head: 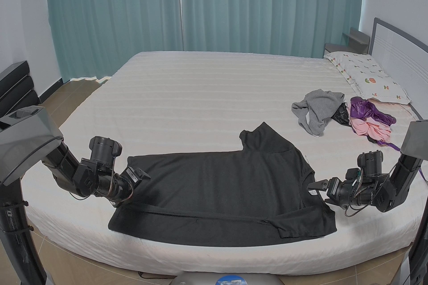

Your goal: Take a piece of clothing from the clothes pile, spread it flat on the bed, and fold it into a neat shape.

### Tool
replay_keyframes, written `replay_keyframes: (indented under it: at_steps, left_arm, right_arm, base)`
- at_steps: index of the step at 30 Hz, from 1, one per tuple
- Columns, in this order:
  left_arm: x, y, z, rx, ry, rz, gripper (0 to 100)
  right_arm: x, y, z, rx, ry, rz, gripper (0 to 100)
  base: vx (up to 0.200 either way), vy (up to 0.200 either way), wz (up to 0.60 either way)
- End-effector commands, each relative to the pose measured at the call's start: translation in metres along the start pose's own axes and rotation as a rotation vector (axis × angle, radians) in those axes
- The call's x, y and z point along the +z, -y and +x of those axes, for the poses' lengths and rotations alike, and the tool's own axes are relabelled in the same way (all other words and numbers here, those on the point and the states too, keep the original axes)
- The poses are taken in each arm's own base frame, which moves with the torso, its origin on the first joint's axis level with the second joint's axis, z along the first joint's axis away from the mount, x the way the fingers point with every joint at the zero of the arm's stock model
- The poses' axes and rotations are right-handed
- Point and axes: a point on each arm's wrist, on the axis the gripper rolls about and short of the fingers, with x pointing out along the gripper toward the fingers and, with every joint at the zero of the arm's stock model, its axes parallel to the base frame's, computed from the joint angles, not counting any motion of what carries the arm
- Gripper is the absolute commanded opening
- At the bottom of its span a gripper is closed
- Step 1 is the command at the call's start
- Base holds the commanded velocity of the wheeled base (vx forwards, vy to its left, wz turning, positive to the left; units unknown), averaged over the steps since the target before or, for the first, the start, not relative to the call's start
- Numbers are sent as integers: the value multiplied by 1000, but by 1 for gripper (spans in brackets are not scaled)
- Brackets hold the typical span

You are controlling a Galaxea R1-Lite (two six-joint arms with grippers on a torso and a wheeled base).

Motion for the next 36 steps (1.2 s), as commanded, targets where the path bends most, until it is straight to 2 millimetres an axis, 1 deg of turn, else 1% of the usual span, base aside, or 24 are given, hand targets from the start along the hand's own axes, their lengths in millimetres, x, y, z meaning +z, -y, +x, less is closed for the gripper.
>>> replay_keyframes:
  at_steps: [1,6,10,13,14,16,17,19,22,30,36]
  left_arm:
    - [16,2,4,-64,80,-64,100]
    - [34,-2,3,-124,169,-142,100]
    - [43,-8,0,-133,184,-170,100]
    - [46,-12,-2,-128,184,-174,100]
    - [48,-17,-3,-121,179,-165,100]
    - [46,-26,-4,-108,151,-119,100]
    - [46,-27,-4,-107,147,-114,100]
    - [39,-40,-5,-83,102,-41,100]
    - [34,-45,-5,-65,83,-4,100]
    - [28,-46,-7,-37,47,2,100]
    - [21,-41,-4,-39,26,18,100]
  right_arm:
    - [0,0,0,2,2,-1,100]
    - [0,0,0,2,2,-1,100]
    - [0,-1,0,3,3,-1,100]
    - [0,-1,0,3,3,-1,100]
    - [1,0,-1,2,4,0,100]
    - [1,0,0,1,4,1,100]
    - [1,0,0,1,4,1,100]
    - [1,1,0,-1,3,3,100]
    - [1,1,0,-1,3,3,100]
    - [1,2,0,-4,5,2,100]
    - [1,2,0,-6,3,-1,100]
  base:
    - [0,0,0]
    - [0,0,0]
    - [0,0,0]
    - [0,0,0]
    - [0,0,0]
    - [0,0,0]
    - [0,0,0]
    - [0,0,0]
    - [0,0,0]
    - [0,0,0]
    - [0,0,0]
